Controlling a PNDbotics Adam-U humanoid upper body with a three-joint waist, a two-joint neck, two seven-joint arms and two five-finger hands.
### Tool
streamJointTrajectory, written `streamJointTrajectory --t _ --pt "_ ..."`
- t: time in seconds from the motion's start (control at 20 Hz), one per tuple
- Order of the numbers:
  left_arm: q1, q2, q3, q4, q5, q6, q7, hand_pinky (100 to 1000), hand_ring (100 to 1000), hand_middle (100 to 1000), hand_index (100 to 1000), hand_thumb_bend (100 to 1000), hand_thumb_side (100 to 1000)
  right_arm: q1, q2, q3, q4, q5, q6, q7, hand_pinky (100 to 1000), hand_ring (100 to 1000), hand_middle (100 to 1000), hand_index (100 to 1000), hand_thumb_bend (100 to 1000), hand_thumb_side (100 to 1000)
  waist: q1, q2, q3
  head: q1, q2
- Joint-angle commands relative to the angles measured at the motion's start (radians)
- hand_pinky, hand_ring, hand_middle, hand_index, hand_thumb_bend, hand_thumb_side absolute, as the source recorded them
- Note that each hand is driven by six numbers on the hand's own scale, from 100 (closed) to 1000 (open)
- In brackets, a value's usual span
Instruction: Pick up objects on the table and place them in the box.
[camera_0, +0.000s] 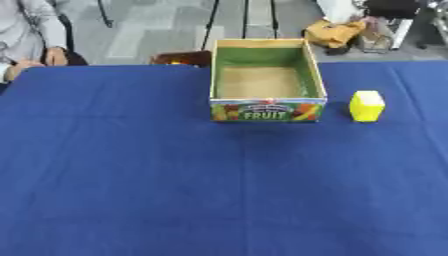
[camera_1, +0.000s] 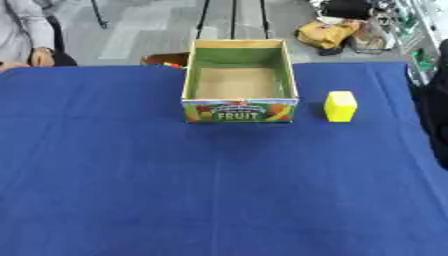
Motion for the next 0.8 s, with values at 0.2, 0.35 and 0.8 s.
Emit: streamJointTrajectory --t 0.2,0.35,0.8 --pt "-0.003 0.009 -0.001 -0.018 -0.001 0.000 -0.006 582 628 718 934 100 982 -0.051 0.002 -0.015 0.130 0.051 -0.065 0.084 909 956 885 962 351 1000 0.002 -0.013 0.000 -0.001 -0.001" --pt "-0.004 0.008 -0.001 -0.018 -0.002 0.001 -0.006 582 628 718 934 100 982 -0.056 0.003 -0.022 0.164 0.065 -0.075 0.123 918 962 879 960 395 1000 0.002 -0.010 0.001 0.001 -0.007" --pt "-0.005 0.007 0.000 -0.018 -0.003 0.005 -0.006 581 628 718 934 100 981 -0.052 -0.017 -0.041 0.237 0.037 -0.103 0.286 965 1000 922 1000 514 828 -0.002 -0.007 -0.003 0.010 -0.025"
